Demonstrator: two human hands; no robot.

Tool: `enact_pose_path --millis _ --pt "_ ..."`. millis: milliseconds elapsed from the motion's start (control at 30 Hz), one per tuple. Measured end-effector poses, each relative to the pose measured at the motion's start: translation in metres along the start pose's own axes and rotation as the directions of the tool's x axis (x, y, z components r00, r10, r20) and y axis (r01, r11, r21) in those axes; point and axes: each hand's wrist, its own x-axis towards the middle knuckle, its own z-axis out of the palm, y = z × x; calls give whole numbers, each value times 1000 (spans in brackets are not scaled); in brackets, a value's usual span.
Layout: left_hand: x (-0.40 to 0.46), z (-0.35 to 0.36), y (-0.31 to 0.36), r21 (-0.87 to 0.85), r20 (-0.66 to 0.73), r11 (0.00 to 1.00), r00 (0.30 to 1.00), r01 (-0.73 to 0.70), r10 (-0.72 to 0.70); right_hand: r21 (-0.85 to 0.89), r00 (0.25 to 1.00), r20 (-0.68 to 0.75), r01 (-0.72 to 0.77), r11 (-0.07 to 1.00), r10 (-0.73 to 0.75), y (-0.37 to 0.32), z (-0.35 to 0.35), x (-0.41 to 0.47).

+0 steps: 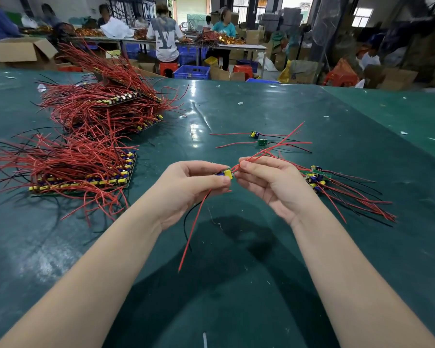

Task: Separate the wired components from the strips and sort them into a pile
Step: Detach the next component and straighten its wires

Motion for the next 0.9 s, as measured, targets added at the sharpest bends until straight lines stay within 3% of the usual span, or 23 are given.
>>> enact_pose_path --millis 133,333,467,633,800,900 --pt "0 1 -1 124 -47 992 998 -32 38 -19 999 -37 -32 999 31 3 1 -1" --pt "2 -1 -2 157 -78 987 997 -15 28 41 995 -54 -79 996 81 1 2 0" --pt "3 -4 -2 130 -90 991 996 14 -2 114 994 -97 -31 993 42 -2 1 1" --pt "3 -3 -3 143 -100 990 995 21 -7 30 982 -168 88 996 -82 0 2 0" --pt "4 -5 -2 130 -112 991 993 37 -22 276 982 -130 -94 956 135 -3 0 0" --pt "5 -6 -3 134 -114 990 993 48 -32 262 981 -98 -137 955 167 -2 -3 1"
